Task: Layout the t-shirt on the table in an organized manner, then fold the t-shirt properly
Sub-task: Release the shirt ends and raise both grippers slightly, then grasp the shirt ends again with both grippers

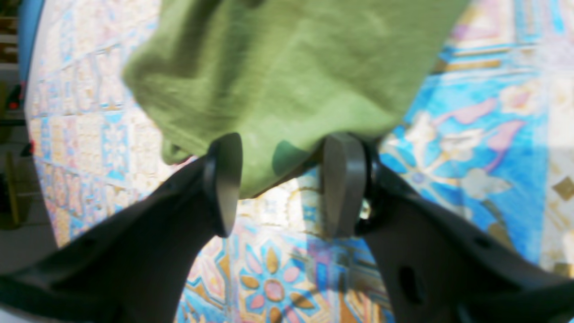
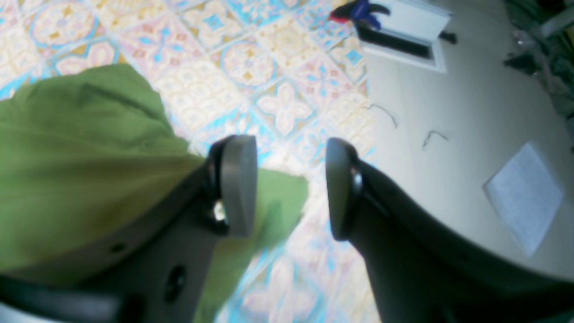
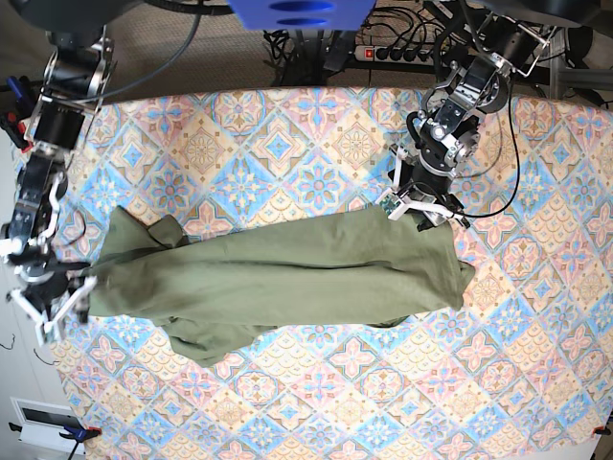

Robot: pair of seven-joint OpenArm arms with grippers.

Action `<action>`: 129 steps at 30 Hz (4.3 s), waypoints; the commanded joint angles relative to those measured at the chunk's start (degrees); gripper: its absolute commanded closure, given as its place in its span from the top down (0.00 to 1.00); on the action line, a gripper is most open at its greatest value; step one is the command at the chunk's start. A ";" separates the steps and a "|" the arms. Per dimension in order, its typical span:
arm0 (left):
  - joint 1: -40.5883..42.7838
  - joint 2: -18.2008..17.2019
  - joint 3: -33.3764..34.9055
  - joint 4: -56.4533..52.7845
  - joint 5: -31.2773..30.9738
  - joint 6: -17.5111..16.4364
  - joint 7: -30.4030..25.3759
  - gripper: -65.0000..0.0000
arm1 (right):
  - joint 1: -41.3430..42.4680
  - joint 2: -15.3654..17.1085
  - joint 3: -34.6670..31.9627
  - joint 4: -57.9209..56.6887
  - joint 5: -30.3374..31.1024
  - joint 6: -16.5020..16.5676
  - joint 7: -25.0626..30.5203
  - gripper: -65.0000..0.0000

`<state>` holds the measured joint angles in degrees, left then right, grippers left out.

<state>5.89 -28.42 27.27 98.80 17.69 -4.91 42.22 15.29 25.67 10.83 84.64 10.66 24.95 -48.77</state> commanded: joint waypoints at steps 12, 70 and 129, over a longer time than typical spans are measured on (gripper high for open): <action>-0.84 -1.68 -0.50 1.11 0.55 0.73 -0.77 0.43 | -5.66 -3.39 9.08 -2.49 0.47 0.06 1.26 0.39; -0.84 -1.86 -0.50 1.11 0.55 0.73 -0.77 0.43 | -6.28 -7.34 13.65 -21.04 11.72 0.15 5.21 0.19; -15.69 -5.99 -13.95 -16.04 -14.92 -2.70 -0.85 0.15 | -9.00 -7.17 13.48 -8.47 26.58 0.15 0.82 0.02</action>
<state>-8.64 -33.47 13.65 82.11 2.61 -7.97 42.19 5.28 17.47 24.16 75.07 36.40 24.80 -49.12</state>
